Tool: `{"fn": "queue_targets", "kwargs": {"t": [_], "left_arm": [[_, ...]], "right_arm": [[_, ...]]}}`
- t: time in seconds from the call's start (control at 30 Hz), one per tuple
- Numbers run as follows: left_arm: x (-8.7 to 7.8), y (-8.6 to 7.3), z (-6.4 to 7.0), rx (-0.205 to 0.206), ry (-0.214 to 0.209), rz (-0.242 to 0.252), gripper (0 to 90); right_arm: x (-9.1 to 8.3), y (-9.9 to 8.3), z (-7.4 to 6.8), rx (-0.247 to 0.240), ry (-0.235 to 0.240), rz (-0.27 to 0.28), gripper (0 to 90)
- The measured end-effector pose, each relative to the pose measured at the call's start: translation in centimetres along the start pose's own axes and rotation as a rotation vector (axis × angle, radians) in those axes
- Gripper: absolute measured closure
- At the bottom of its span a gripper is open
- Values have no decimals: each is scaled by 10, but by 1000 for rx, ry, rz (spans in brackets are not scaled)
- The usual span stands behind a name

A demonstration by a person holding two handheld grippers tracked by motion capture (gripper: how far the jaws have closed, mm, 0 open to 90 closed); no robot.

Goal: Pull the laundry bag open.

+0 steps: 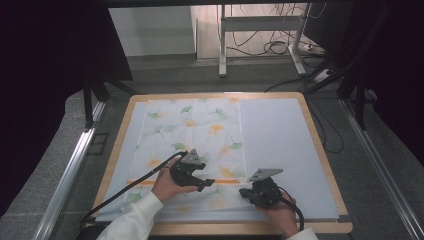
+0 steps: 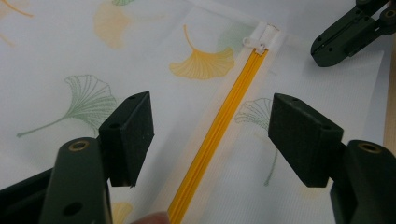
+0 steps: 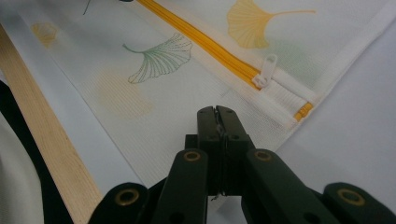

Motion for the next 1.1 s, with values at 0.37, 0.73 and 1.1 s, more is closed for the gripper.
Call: {"fn": "queue_targets", "kwargs": {"t": [0.37, 0.73, 1.1], "left_arm": [[10, 16, 6, 15, -11, -11, 346], [21, 37, 13, 32, -21, -24, 380], [32, 50, 19, 47, -25, -42, 417]], "right_arm": [[0, 2, 4, 5, 1, 3, 886], [-4, 2, 12, 18, -6, 17, 886], [-1, 2, 16, 26, -25, 8, 886]]}}
Point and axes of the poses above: each handheld gripper's, and its own axes: x roughly forward along the jaws, y roughly out of its top, z roughly to its right, the point moved 8 cm from there along x, roughly forward along the jaws, and after that the axes turned 9 degrees about -z, right-handed, at the moved point
